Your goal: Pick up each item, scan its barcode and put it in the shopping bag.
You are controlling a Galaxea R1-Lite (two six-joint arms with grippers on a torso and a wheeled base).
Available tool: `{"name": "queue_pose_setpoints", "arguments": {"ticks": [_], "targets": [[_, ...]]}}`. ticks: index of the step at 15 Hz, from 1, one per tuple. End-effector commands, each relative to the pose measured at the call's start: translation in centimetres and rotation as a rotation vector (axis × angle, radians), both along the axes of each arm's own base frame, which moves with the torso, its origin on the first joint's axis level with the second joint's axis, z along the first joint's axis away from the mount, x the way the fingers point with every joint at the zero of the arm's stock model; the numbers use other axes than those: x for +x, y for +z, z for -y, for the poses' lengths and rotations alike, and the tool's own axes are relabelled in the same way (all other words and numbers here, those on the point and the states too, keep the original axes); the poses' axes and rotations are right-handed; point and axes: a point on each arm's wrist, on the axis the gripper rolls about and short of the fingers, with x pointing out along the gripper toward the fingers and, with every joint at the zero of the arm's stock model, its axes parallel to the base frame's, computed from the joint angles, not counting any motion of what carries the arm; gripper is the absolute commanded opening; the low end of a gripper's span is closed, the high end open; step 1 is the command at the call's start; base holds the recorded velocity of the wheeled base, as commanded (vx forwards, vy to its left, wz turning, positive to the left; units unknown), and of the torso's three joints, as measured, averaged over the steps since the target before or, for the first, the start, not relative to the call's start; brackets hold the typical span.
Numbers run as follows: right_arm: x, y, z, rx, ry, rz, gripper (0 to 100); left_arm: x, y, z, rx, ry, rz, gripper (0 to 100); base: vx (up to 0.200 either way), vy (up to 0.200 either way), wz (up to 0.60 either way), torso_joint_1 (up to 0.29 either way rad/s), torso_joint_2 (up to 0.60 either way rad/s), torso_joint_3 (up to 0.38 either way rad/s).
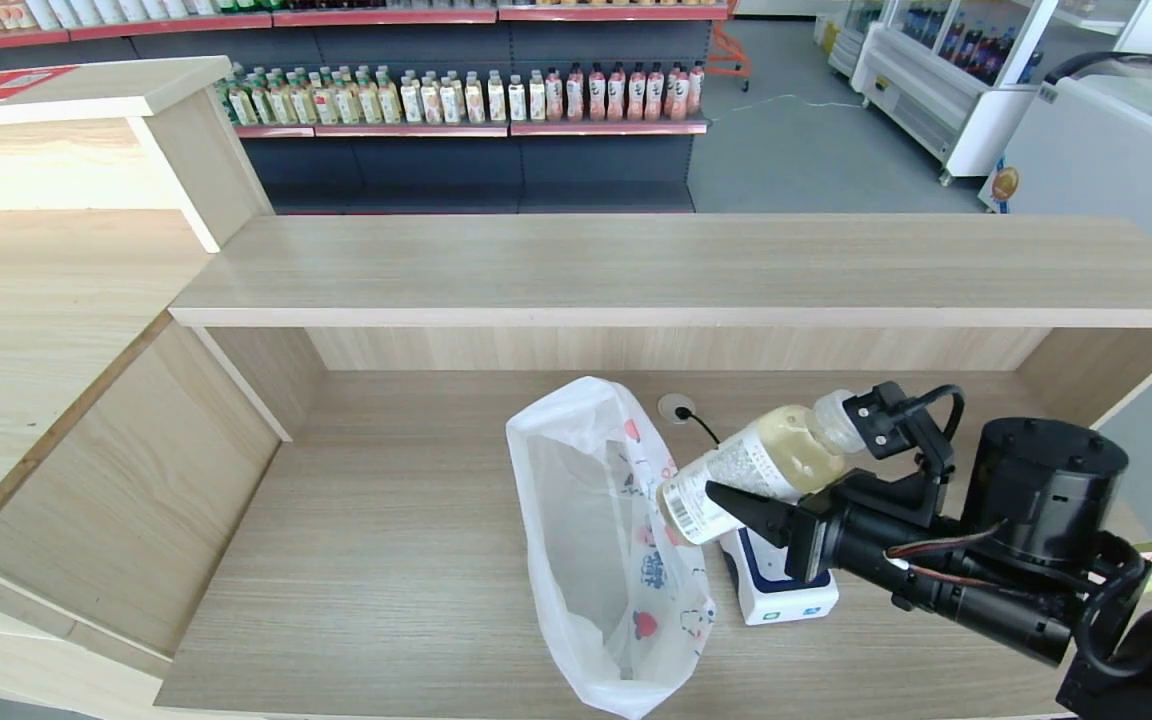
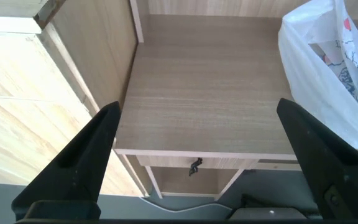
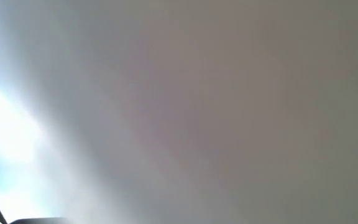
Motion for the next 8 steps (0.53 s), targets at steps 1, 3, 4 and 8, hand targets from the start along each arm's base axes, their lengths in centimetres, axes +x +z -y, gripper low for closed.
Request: {"name": "queue_pose_setpoints", "arguments": {"ticks": [1,3,4,8], "targets": [[0.1,-1.1,-0.1,-0.024,-0.021,-0.031,0,0.0,0.0,0.0,0.0,0.001,0.0,100,0.0,0.0,0.0,0.0,0.0,0.0],[0.7,-2.6,-0.2,-0.061,-0.083,-0.07,0,0.0,0.0,0.0,0.0,0.001,0.0,100,0.0,0.0,0.0,0.0,0.0,0.0],[0.9,-3.0,-0.3,-0.071,-0.095,-0.082,0,0.0,0.0,0.0,0.0,0.001,0.0,100,0.0,0.0,0.0,0.0,0.0,0.0],[2.3,-6.5,-1.2,-0.107,-0.089,-0.123,0,0.0,0.0,0.0,0.0,0.001,0.0,100,0.0,0.0,0.0,0.0,0.0,0.0]]}}
